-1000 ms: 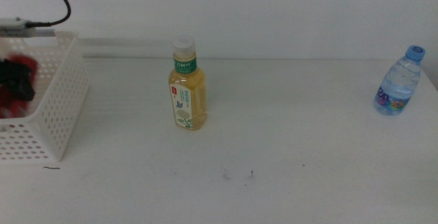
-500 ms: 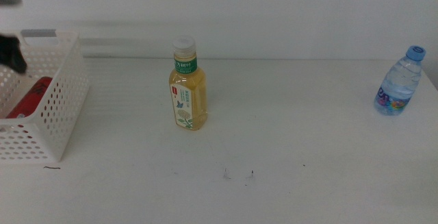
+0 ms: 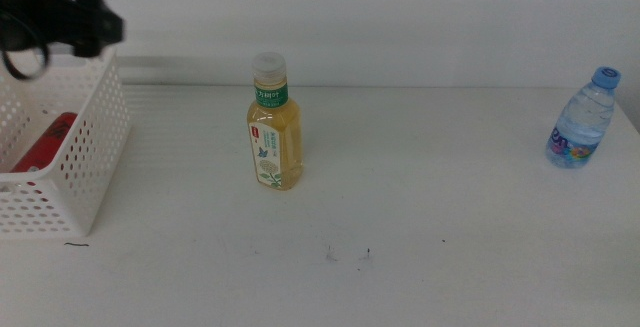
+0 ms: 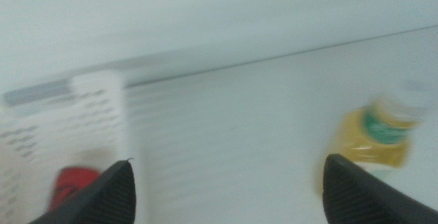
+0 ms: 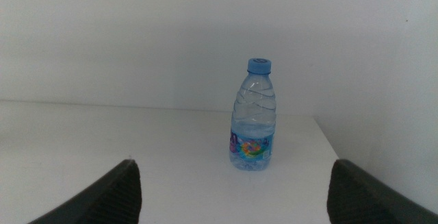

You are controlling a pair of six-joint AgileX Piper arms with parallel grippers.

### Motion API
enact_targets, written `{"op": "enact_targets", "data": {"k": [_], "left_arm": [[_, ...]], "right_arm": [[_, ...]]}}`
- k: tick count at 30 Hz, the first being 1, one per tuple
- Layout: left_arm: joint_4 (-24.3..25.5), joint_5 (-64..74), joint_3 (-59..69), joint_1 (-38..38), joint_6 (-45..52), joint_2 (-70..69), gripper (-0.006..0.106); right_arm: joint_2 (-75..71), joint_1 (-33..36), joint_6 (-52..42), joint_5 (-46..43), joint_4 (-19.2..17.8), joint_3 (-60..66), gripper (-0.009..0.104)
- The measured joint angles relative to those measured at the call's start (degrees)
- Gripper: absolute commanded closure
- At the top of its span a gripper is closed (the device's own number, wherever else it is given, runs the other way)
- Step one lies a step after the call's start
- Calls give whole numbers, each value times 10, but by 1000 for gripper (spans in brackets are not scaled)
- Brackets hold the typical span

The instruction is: Use arms to grab the bottles and put them into the dustbin to the left of the table.

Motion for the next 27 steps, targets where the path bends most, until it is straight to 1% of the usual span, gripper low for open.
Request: {"op": "enact_targets", "data": {"k": [5,11,13,17,20,27], "left_arm": [[-11,-74,70,-77,5,-48,7],[-13,-128,120,-146,36,-80,7],[10,-165,144,-164,27,-88,7],[97,-316,237,-198,-72,-116,7],[125,-410,323,-204,-128,-138,7],[164,-575,468,-205,-183,-163,7]], "right_arm": [[0,0,0,0,0,0,3],[0,0,0,0,0,0,3],[0,0,0,0,0,0,3],[0,0,0,0,0,0,3],[0,0,0,0,0,0,3],[0,0,0,0,0,0,3]]}}
